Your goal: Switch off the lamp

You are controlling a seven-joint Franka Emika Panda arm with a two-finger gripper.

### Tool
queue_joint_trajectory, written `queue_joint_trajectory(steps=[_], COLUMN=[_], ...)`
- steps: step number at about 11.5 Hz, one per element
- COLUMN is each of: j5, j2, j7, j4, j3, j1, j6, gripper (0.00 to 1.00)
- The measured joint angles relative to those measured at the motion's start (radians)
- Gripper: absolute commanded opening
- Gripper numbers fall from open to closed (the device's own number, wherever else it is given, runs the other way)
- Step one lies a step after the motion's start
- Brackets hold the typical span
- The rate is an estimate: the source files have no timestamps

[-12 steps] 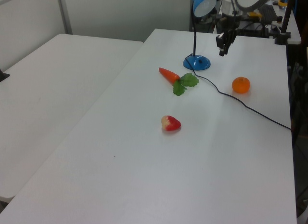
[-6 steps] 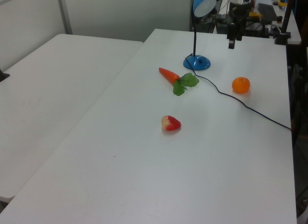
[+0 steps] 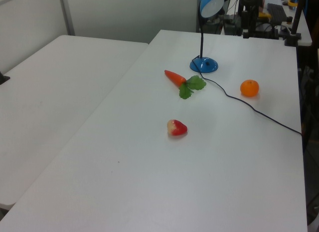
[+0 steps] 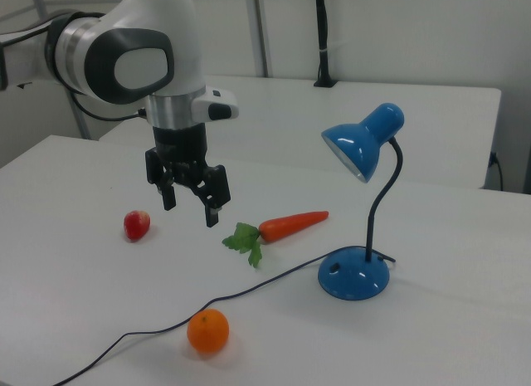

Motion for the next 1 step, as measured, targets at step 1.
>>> queue_joint_trajectory(steps=[1], j5=[0.0], j2=[0.003], j7=[0.0], j4=[0.002], j3=[0.0], j1=[-0.004], j6=[0.0], gripper=[1.0])
